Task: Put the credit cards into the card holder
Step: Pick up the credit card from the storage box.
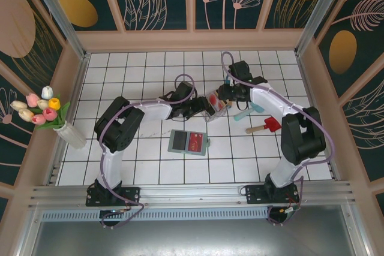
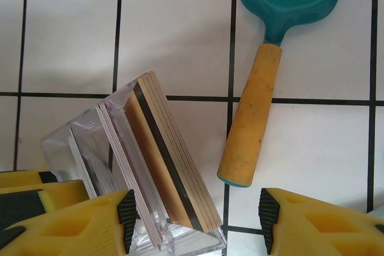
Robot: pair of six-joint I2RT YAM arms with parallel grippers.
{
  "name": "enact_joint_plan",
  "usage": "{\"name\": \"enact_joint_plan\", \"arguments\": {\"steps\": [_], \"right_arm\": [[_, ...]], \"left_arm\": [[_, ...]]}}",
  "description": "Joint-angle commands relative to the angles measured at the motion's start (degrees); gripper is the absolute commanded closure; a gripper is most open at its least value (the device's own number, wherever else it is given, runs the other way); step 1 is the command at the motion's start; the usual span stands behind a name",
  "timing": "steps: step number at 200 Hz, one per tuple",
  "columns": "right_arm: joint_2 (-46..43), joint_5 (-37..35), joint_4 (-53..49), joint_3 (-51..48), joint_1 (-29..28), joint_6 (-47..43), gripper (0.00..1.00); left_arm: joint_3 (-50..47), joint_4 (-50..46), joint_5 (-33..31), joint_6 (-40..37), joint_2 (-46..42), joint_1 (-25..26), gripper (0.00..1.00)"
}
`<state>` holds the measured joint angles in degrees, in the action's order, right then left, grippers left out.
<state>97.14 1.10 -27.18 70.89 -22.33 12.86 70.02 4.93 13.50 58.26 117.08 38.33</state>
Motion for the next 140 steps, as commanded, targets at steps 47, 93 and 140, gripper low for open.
{"name": "enact_joint_plan", "arguments": {"steps": [47,93,140], "right_arm": [[7.26,-0.91,-3.06,6.23,-0.27,-6.35,0.41],[11.02,-9.95,-5.02,9.13,-1.10,-7.91,0.44],[9.75,-11.86,-5.47,10.14,-1.68,-9.19,0.50]], "left_arm": [[0.16,-2.19,-2.42,-1.68,1.86,-0.70,0.41],[0.51,-3.59,-3.21,-3.24,2.86,-0.88,0.42],[0.21,-3.52,-3.51,-3.50,3.37,-0.81,0.44]]}}
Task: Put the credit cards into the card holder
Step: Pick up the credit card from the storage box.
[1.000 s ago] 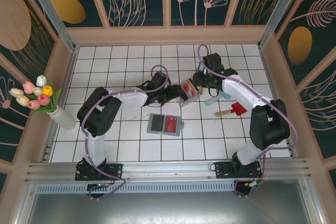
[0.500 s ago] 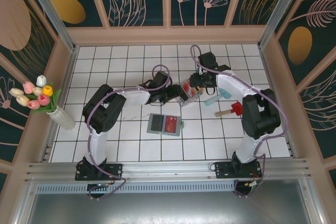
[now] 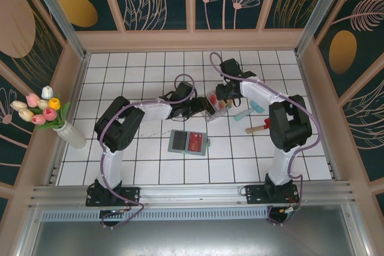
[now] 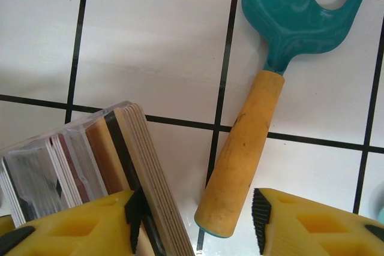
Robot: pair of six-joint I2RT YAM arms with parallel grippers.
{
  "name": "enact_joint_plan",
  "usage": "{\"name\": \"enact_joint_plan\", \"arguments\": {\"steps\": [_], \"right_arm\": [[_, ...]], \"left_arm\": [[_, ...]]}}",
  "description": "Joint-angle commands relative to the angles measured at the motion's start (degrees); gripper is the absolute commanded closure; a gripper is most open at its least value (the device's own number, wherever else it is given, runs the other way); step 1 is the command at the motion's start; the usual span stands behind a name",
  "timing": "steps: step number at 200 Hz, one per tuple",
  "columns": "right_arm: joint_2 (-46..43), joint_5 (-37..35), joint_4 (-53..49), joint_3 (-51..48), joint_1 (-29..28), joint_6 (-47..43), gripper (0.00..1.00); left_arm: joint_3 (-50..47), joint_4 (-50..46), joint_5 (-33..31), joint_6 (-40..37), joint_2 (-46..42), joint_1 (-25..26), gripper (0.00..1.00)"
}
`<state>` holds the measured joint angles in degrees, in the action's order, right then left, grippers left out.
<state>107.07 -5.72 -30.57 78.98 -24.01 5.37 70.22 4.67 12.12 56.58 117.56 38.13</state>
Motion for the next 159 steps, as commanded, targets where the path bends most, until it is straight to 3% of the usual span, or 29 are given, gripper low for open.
{"name": "enact_joint_plan", "arguments": {"steps": [1,62,104,116,159], "right_arm": [[-0.18,-5.07,-2.06,2.05,0.01,-1.73,0.50],[-0.28,-5.83,-3.53,3.43,-1.08,-2.59,0.58],[-0.07,-4.92,-4.21,4.16,-1.30,-2.83,0.72],[-0.06,-4.86,-4.33,4.35,-1.39,-2.90,0.81],[-0.64,-4.44,-4.52,4.74,-1.40,-2.97,0.89]], "left_arm": [[0.01,-3.26,-2.12,-1.82,2.87,-0.65,0.44],[0.01,-3.37,-2.11,-2.17,3.34,-0.64,0.45],[-0.17,-3.13,-1.84,-2.00,3.40,-0.63,0.46],[-0.08,-3.08,-1.76,-2.05,3.42,-0.62,0.46],[0.01,-3.17,-1.84,-2.11,3.32,-0.61,0.46]]}}
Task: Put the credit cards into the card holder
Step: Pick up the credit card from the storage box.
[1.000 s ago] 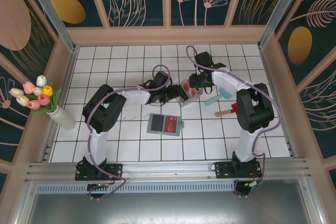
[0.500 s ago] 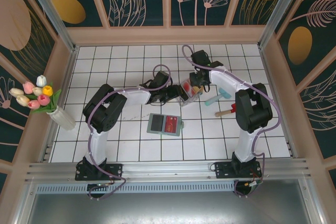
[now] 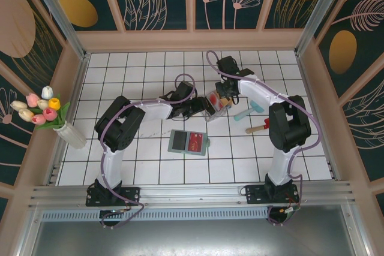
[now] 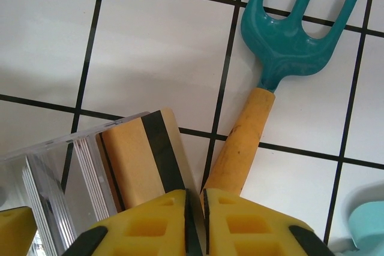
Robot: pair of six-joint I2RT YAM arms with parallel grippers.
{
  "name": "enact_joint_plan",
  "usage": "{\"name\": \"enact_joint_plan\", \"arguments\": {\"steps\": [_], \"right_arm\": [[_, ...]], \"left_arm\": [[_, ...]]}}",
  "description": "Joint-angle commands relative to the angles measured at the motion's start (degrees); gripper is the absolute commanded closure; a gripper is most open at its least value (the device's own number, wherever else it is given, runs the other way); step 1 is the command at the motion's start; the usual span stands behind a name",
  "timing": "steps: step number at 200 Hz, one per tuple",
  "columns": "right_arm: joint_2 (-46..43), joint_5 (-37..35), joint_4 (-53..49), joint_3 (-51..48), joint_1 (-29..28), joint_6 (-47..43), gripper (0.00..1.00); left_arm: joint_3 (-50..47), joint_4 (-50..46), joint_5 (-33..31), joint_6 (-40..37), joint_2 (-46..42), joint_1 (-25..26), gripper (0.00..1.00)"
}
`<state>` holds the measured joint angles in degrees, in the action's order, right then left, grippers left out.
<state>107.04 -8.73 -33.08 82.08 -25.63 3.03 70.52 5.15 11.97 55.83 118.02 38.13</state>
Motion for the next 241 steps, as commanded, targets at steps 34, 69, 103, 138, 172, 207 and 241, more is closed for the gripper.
{"name": "enact_joint_plan", "arguments": {"steps": [34,69,103,138,172,207,241], "right_arm": [[-1.32,-0.48,-2.89,2.20,0.04,0.12,0.94],[-5.07,5.15,-2.51,1.06,0.05,1.65,1.00],[-7.86,7.61,-2.70,0.11,0.00,4.05,1.00],[-11.07,10.20,-1.84,-1.15,0.07,6.90,1.00],[-20.90,16.77,4.52,-7.04,0.20,12.77,1.00],[-31.24,29.63,16.55,-18.19,0.40,24.21,1.00],[-38.63,37.68,28.77,-27.21,0.42,34.96,1.00]], "left_arm": [[-0.30,-3.57,-1.51,-1.30,2.83,-0.66,0.46],[-0.63,-2.97,-0.87,-1.45,1.64,-0.61,0.46],[-1.47,-1.49,0.67,-1.66,-0.78,-0.64,0.44],[-3.54,1.29,2.18,-1.85,-5.52,-0.71,0.40],[-8.57,5.48,2.21,-1.14,-15.01,-0.75,0.34],[-18.93,20.63,9.74,5.22,-25.81,-2.80,0.25],[-22.00,33.63,18.76,11.13,-27.28,-3.95,0.23]]}}
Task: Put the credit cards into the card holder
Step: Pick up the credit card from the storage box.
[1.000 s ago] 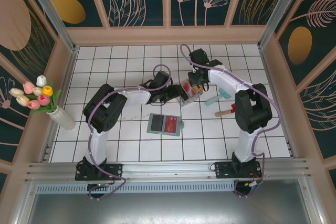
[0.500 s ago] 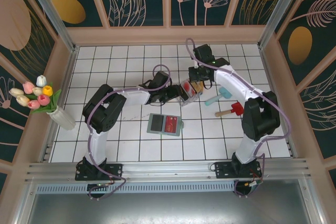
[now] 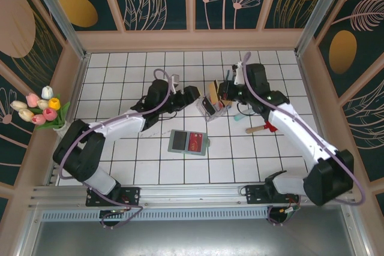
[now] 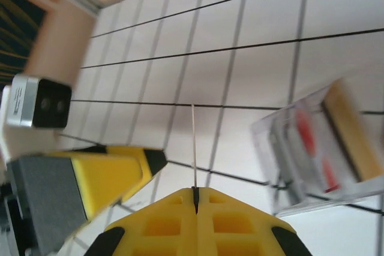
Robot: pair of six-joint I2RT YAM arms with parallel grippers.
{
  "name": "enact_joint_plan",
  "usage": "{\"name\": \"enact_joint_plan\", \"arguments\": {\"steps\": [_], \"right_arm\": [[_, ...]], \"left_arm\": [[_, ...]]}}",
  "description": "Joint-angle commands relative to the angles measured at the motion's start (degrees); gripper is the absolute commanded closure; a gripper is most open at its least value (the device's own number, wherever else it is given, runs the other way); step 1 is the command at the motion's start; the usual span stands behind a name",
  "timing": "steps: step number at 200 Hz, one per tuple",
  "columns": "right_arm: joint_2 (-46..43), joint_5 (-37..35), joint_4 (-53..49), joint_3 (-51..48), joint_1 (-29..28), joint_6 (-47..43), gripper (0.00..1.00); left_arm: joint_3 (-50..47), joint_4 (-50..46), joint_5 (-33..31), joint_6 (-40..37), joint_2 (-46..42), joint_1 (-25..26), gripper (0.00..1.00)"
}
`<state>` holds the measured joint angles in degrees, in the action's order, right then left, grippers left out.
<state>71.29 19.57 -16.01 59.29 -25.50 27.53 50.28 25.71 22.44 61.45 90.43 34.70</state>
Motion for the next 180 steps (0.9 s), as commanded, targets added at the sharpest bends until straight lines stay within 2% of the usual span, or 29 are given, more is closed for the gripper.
{"name": "enact_joint_plan", "arguments": {"steps": [1,33,51,82,117,130,148,172,180], "right_arm": [[-2.98,9.58,11.92,-4.52,0.28,10.62,1.00],[-5.13,12.27,17.11,-8.25,0.18,14.73,1.00],[-5.24,12.92,18.14,-8.73,0.18,15.59,1.00],[-4.74,14.22,20.93,-10.07,0.17,17.46,1.00],[-4.42,17.39,20.63,-10.12,0.49,15.70,1.00],[-3.98,20.29,20.32,-9.90,0.53,14.42,0.92],[-3.20,23.21,18.75,-9.27,0.79,12.40,0.83],[-2.11,26.03,18.06,-8.58,1.17,10.61,0.81],[-1.80,26.60,18.29,-8.66,1.35,10.54,0.83]], "left_arm": [[-1.76,13.40,8.53,5.60,0.33,-0.47,0.23],[-2.03,21.41,13.00,9.54,1.58,-0.48,0.27],[-2.28,24.73,14.65,11.02,1.76,-0.48,0.34],[-2.42,25.20,15.00,11.28,1.16,-0.53,0.64],[-2.36,24.21,15.42,10.50,0.56,-0.45,0.91],[-1.66,22.75,16.07,9.46,0.61,-0.54,0.97],[-1.20,22.86,17.46,9.48,0.92,-0.50,1.00],[-0.32,23.81,20.13,10.13,1.48,-0.57,1.00],[-0.14,23.90,20.77,10.22,1.58,-0.57,1.00]]}}
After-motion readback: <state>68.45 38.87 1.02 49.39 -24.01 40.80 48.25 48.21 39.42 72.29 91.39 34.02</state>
